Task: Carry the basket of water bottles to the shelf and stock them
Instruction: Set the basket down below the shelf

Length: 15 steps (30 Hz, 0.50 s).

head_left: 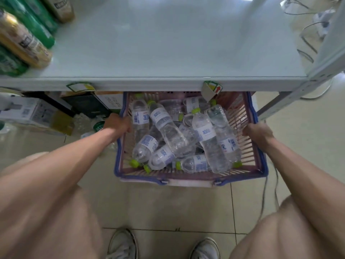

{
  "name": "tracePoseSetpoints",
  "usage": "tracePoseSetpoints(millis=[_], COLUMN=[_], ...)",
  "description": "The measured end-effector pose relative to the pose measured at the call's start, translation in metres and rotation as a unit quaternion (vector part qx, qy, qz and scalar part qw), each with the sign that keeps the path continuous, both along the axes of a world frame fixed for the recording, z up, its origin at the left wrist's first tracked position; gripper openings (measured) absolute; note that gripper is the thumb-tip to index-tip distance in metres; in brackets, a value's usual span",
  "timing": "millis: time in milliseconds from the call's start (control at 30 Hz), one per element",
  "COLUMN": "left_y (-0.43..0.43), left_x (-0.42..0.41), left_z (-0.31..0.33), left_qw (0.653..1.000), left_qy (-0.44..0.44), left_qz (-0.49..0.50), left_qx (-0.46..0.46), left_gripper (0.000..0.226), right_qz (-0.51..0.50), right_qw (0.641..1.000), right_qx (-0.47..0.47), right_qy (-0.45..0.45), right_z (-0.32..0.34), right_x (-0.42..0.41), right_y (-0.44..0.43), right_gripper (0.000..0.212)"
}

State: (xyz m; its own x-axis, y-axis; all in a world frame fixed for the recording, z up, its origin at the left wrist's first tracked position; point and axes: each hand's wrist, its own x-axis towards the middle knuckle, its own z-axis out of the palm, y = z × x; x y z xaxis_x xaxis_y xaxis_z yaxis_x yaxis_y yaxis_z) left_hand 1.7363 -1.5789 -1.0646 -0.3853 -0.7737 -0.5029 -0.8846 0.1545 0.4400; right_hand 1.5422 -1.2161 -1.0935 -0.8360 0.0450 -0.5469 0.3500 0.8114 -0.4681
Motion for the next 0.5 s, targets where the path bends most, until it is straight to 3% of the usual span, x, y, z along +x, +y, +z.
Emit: tracePoseSetpoints(millis=[67, 167, 233, 300, 400, 500], left_y=[0.001, -0.002, -0.009, -0.015, -0.018, -0.005], left_x=[0.0, 0.001, 0.0, -0.003, -0.005, -0.009], left_z=[-0.001, -0.001, -0.001, 0.003, 0.007, 0.014], left_qw=[1.0, 0.999, 0.995, 0.984, 0.935, 0.879], left_qy=[0.001, -0.031, -0.068, -0.116, -0.235, -0.3], left_qz=[-0.003, -0.026, -0.071, -0.132, -0.25, -0.307], left_qx=[-0.007, -0.013, -0.015, -0.019, -0.092, -0.205], left_gripper=[0.026, 0.02, 0.018, 0.023, 0.045, 0.062], right_qz=[0.015, -0.008, 0.004, 0.018, 0.047, 0.115], right_qw=[1.0, 0.999, 0.997, 0.995, 0.987, 0.962], right_qx=[0.015, 0.03, 0.045, 0.076, 0.149, 0.248], right_qy=[-0.017, 0.03, 0.057, 0.054, 0.027, -0.017], right_z=[0.0, -0.001, 0.0, 0.001, 0.014, 0.034], right_x=[0.0, -0.004, -0.004, -0.005, -0.009, -0.011], right_y=[-0.001, -0.007, -0.01, -0.011, -0.013, -0.019], right_gripper=[0.02, 0.025, 0.014, 0.017, 0.044, 0.05])
